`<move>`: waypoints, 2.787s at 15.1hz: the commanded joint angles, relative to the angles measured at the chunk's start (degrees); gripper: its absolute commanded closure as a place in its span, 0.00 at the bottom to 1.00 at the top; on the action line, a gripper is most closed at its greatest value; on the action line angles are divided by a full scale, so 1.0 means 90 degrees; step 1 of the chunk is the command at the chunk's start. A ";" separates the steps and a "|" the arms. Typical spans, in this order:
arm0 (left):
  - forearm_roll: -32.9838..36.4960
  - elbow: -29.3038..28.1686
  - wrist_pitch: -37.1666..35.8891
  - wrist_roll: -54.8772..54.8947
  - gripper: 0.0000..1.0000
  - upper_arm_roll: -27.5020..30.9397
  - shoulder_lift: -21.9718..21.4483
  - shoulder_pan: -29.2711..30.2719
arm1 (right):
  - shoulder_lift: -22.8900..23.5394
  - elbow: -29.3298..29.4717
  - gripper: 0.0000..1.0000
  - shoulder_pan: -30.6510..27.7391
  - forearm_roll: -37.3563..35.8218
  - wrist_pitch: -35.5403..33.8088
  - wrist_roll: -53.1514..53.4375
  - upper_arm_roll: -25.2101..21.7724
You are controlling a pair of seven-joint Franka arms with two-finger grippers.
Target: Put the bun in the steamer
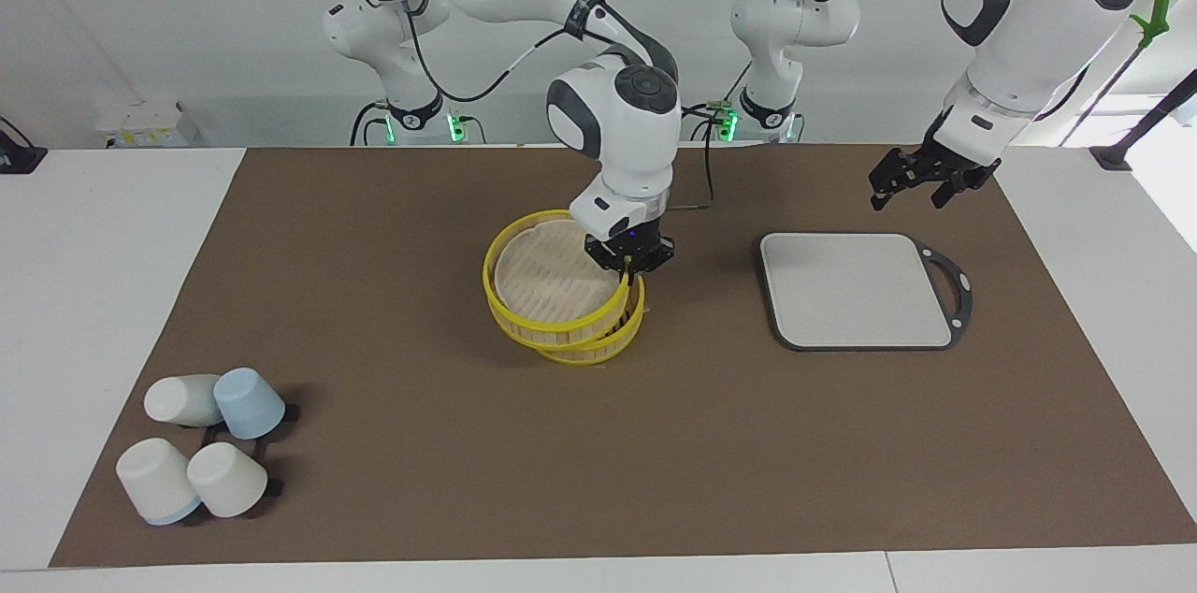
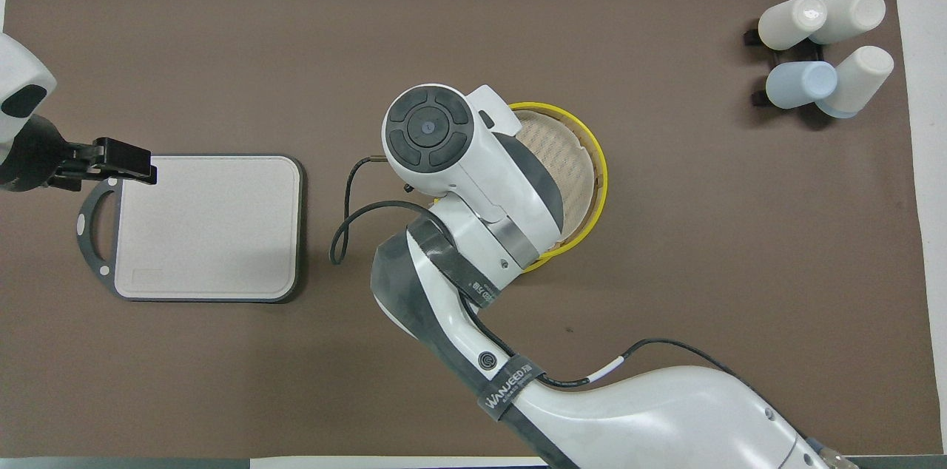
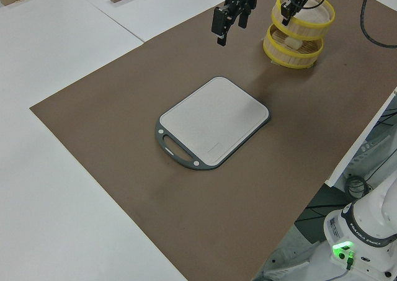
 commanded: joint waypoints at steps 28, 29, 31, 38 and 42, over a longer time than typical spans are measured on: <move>0.0300 0.0780 -0.1222 0.0476 0.00 -0.0117 -0.0145 0.0159 | -0.0272 -0.1016 1.00 0.0339 0.0392 0.0809 0.0217 0.0007; 0.0164 0.0761 -0.1124 0.0467 0.00 -0.0088 -0.0145 0.0169 | -0.0272 -0.1016 1.00 0.0310 0.0373 0.0799 0.0168 0.0007; 0.0134 0.0741 -0.0958 0.0486 0.00 -0.0088 -0.0135 0.0189 | -0.0272 -0.1007 1.00 0.0290 0.0324 0.0809 0.0139 0.0007; 0.0153 0.0731 -0.0928 0.0535 0.00 -0.0088 -0.0135 0.0179 | -0.0272 -0.1055 1.00 0.0280 0.0294 0.0867 -0.0115 -0.0022; 0.0153 0.0731 -0.0909 0.0506 0.00 -0.0088 -0.0135 0.0140 | -0.0282 -0.1143 1.00 0.0270 0.0285 0.1014 -0.0291 -0.0052</move>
